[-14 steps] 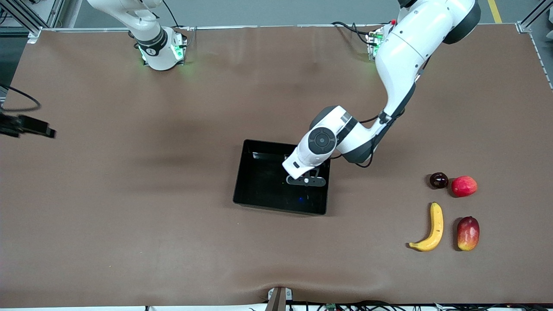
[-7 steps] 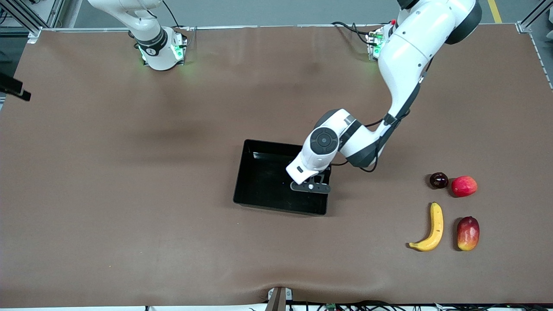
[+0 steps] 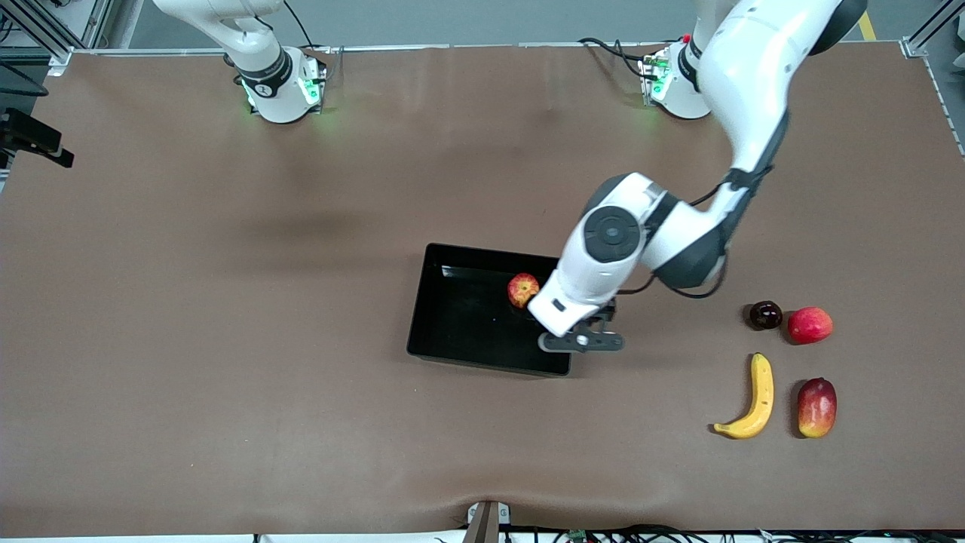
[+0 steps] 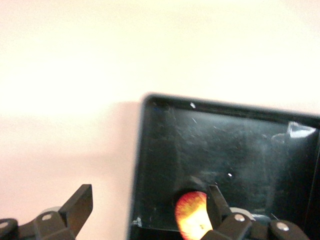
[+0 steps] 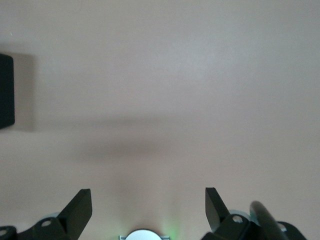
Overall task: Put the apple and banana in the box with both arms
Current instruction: 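Move the left gripper over the yellow banana, then close the left gripper on the banana's middle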
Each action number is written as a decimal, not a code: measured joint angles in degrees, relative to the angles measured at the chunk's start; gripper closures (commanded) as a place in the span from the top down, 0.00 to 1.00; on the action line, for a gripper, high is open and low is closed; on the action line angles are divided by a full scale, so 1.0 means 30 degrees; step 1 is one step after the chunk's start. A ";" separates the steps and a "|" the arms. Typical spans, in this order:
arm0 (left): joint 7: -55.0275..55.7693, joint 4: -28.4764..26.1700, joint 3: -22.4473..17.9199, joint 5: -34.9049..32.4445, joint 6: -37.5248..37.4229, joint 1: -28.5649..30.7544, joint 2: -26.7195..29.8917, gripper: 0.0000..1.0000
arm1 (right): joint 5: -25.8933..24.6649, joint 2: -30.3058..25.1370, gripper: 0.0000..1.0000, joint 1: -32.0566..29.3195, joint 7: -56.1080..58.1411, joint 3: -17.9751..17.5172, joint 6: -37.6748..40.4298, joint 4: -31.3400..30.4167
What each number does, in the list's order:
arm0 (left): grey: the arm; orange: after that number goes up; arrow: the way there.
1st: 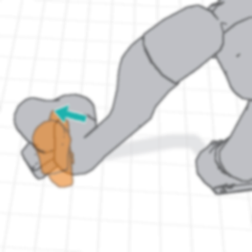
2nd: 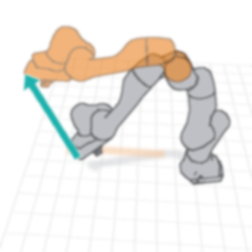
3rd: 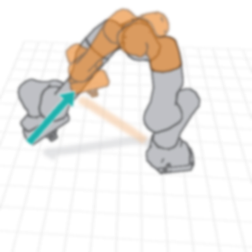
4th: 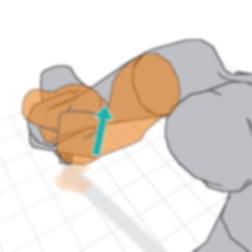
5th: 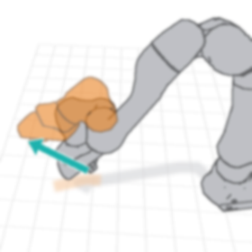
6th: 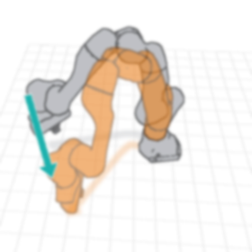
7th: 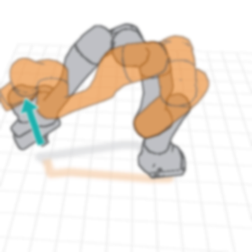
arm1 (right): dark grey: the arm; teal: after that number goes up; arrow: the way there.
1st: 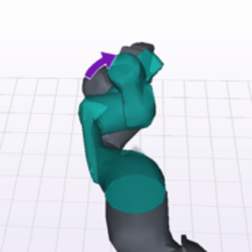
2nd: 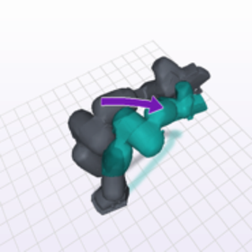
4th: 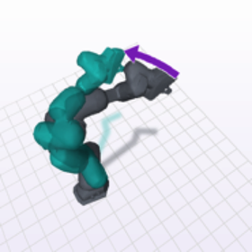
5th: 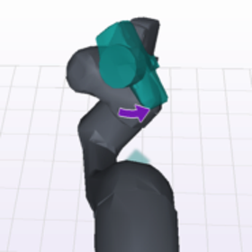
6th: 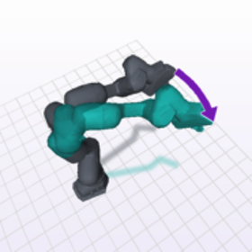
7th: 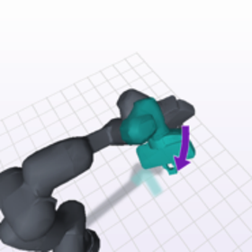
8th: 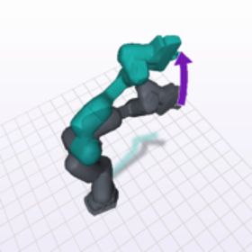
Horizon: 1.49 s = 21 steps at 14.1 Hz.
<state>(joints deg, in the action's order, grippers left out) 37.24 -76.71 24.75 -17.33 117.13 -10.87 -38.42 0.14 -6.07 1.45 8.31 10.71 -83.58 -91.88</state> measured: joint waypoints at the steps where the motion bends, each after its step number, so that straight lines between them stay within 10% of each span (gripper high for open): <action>1: -0.0512 0.0031 -0.0033 0.0000 -0.0194 0.0668 0.0379 1.00 | 0.0000 -0.0002 1.00 0.0006 -0.0001 -0.0009 -0.0136 0.0335; 21: -1.1779 -0.0689 -0.0397 -0.3083 0.5294 1.0064 -0.4441 1.00 | -0.0585 0.0197 1.00 0.0261 0.0004 -0.0148 -0.0815 0.0722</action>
<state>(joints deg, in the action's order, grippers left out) 1.90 -78.78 23.56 -26.58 133.01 19.32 -51.74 -1.61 -5.48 2.23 8.32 10.26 -86.03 -89.72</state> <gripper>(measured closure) 0.000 0.000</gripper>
